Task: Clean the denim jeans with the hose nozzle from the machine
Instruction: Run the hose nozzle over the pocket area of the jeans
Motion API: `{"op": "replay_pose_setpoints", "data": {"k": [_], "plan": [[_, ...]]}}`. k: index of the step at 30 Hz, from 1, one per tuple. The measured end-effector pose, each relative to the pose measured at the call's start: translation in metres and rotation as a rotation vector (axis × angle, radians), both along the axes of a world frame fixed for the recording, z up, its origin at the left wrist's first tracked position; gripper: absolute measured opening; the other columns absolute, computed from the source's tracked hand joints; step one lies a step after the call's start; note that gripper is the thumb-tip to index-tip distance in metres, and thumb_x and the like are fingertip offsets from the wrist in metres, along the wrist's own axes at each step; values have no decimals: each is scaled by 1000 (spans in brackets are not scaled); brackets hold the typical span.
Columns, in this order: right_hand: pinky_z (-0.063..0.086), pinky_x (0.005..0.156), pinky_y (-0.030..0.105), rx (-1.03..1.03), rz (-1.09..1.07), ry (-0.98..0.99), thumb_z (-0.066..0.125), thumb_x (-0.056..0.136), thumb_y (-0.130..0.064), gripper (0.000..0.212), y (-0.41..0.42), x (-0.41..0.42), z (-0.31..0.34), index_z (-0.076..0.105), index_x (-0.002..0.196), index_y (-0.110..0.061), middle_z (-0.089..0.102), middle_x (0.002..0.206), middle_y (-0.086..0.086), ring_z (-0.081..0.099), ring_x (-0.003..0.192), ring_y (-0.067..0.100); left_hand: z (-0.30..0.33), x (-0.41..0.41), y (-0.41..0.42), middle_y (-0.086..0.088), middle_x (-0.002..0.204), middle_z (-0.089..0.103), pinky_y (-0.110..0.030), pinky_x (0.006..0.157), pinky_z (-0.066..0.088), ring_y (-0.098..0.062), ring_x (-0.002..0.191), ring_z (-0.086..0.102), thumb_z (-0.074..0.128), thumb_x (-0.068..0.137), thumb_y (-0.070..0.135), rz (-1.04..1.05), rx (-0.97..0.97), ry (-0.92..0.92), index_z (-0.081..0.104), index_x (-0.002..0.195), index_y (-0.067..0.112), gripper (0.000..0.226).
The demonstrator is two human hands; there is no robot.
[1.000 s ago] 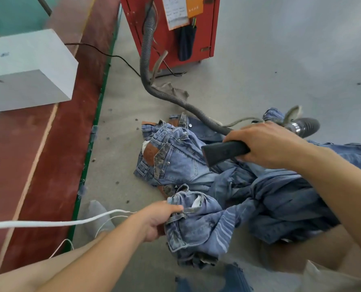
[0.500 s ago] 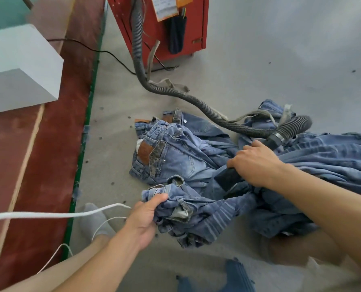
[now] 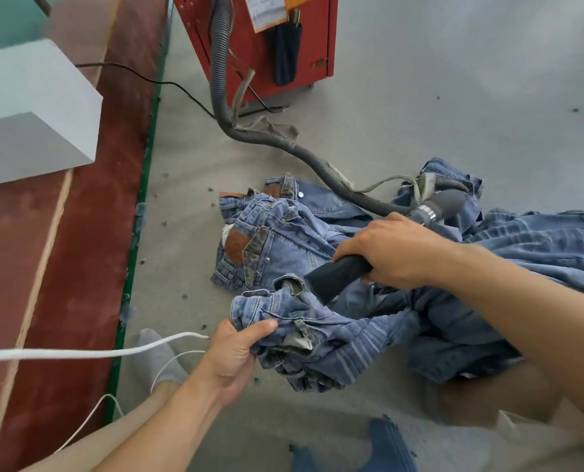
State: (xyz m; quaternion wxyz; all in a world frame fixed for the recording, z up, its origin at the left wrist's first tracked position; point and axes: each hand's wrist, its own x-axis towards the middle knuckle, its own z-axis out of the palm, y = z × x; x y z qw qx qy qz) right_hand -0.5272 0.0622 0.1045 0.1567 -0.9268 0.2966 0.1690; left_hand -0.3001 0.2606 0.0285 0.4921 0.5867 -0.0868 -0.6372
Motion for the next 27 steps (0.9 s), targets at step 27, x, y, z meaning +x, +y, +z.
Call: {"op": "replay_pose_setpoints", "data": {"k": [27], "plan": [[32,106,42,-29,53,151,62,92,-33,33,9,-2,-32,60,123,-45,66,108,-17,55,114,13,10,4,-6,-20,125,71,-34,86,59,-35,113,70,73,75,-7,-19,-57,39,60,130,6,58]]}}
